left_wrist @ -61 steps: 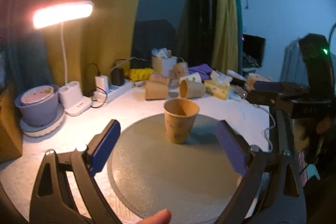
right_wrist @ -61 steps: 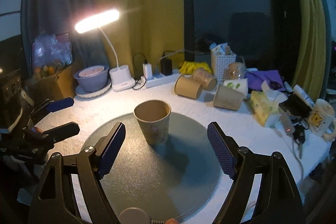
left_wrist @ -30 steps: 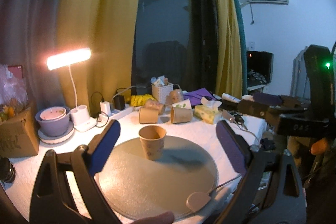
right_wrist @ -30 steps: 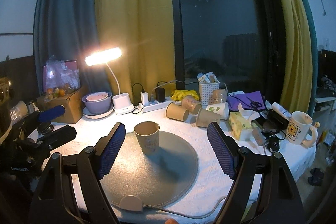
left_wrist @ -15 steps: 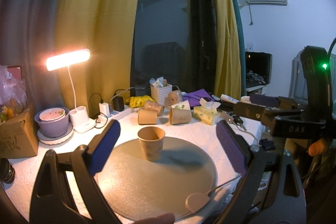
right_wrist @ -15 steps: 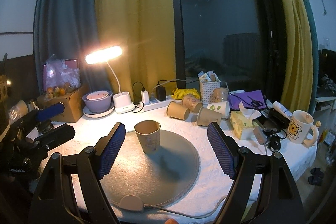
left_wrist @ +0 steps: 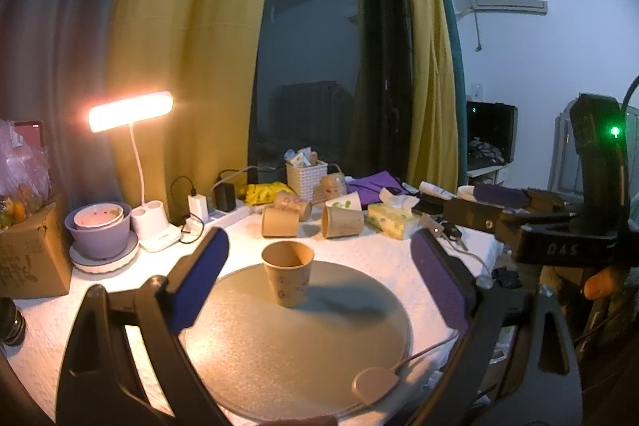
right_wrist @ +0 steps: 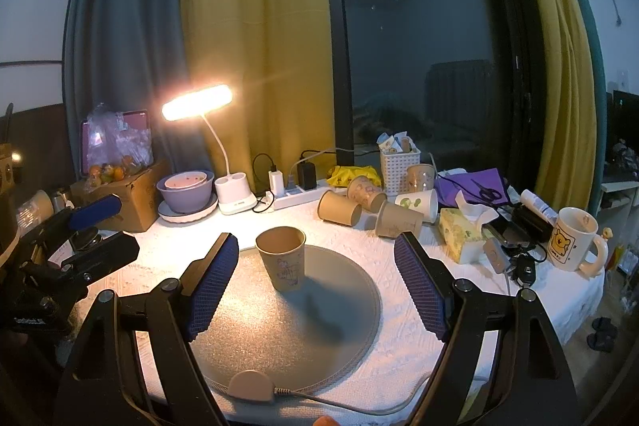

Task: Flip cup upright

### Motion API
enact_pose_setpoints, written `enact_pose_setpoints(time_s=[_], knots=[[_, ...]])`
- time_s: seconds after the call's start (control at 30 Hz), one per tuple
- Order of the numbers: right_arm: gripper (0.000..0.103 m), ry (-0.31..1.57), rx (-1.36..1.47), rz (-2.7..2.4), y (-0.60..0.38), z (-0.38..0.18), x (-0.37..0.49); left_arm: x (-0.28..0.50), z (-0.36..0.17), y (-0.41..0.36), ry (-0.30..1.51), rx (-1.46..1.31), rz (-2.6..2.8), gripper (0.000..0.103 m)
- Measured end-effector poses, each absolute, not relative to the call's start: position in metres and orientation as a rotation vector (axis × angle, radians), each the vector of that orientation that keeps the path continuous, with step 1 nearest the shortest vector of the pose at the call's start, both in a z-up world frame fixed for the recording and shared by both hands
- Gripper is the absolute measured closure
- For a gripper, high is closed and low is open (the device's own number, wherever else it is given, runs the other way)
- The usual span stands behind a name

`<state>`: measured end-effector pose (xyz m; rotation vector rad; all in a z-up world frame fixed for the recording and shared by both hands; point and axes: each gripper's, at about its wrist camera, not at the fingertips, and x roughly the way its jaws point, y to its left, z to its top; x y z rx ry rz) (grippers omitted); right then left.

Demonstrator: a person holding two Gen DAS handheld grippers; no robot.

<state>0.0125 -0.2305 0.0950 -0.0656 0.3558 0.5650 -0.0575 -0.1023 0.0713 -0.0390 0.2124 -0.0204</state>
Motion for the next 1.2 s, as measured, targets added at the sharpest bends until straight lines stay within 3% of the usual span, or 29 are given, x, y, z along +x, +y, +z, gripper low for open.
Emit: enact_pose_setpoints(time_s=[1.2], knots=[[0.02, 0.365, -0.072, 0.564, -0.2213, 0.0874, 0.009, -0.062, 0.0713, -0.0981, 0.201, -0.055, -0.027, 0.01]])
